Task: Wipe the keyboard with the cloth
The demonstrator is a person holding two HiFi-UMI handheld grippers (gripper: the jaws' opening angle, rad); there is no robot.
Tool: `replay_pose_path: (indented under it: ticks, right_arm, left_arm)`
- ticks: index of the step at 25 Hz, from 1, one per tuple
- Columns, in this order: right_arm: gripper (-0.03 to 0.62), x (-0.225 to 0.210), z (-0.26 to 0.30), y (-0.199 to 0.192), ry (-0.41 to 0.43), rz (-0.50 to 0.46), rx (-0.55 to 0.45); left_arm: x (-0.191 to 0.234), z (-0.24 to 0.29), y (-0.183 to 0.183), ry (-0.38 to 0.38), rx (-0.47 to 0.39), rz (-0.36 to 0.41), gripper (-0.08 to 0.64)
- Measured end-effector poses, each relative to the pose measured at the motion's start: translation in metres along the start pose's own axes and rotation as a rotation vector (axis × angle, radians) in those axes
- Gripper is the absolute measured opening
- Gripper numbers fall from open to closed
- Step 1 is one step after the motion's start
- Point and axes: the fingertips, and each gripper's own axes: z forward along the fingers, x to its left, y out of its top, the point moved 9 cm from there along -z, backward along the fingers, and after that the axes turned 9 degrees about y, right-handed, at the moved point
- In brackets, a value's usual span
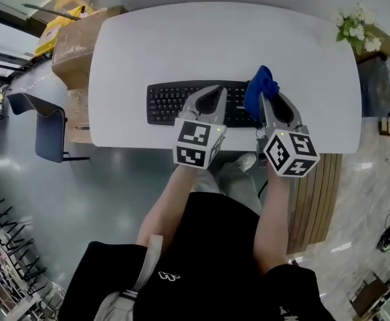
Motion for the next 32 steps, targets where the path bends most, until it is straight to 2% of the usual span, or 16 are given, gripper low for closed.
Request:
replay_pose_path:
  ticks: [7, 12, 15, 21, 32]
  right_arm:
    - [0.083, 0.091, 0.048, 0.060, 0.151, -0.170, -0.149]
    - [0.081, 0.148, 0.040, 0.083, 0.204, -0.273, -0.190]
    - [0.081, 0.169, 0.045, 0.094, 0.224, -0.346, -0.206]
    - [0.081, 0.185, 0.064, 0.097, 0.237, -0.382, -0.222]
    - [0.081, 0.208, 0.028, 0.099, 0.216, -0.414, -0.224]
  left_arm:
    - [0.077, -0.059, 0.069, 0.102, -0.222, 0.019, -0.002]
    - [0.090, -0.108, 0.100, 0.130, -0.313, 0.031, -0.002]
    - [0.098, -0.120, 0.114, 0.142, -0.363, 0.034, -0.002]
    - [0.120, -0.123, 0.117, 0.155, -0.400, 0.034, -0.002]
    - [0.103, -0.158, 0.115, 0.124, -0.417, 0.015, -0.002]
